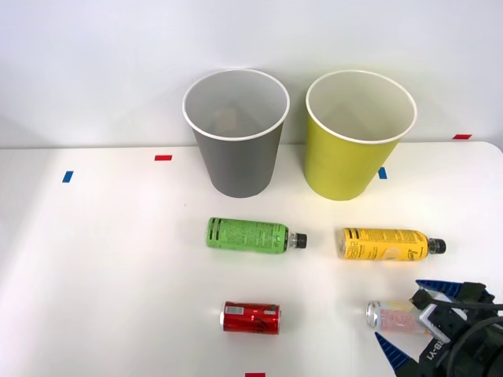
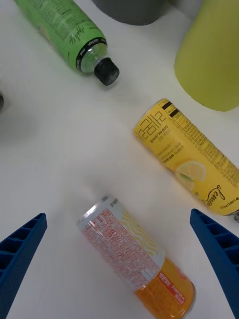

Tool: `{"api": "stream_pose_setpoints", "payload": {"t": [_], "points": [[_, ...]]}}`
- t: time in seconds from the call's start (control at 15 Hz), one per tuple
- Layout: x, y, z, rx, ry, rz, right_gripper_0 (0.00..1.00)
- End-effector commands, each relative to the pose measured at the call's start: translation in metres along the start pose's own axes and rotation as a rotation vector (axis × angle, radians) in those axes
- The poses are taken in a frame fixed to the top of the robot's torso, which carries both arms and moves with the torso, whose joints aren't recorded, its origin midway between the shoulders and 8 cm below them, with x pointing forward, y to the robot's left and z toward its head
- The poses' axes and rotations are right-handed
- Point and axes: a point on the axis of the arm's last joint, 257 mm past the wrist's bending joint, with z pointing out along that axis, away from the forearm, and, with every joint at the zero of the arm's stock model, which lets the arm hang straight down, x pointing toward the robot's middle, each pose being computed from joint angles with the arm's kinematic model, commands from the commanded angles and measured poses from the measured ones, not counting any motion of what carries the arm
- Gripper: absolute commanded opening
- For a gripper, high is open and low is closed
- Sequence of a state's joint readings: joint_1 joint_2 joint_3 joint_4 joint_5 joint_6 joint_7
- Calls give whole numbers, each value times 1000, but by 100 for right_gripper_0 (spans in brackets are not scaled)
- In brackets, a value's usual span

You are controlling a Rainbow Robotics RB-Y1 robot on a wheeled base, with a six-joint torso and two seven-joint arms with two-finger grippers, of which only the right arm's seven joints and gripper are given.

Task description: Put cans in the gray bin, plastic bottles in the light green bin

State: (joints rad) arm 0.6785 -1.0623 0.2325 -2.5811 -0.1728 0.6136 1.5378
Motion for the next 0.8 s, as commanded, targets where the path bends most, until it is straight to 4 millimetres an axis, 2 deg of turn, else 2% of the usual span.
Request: {"api": "stream_pose_setpoints", "payload": {"t": [0.07,0.2,0.4,0.67,0.8], "points": [[4,-4,6,-19,49,-174,100],[7,-12,10,-28,93,-305,100],[10,-19,13,-51,153,-410,100],[25,-19,9,-103,281,-427,100],[41,-20,0,-122,377,-436,100]]}}
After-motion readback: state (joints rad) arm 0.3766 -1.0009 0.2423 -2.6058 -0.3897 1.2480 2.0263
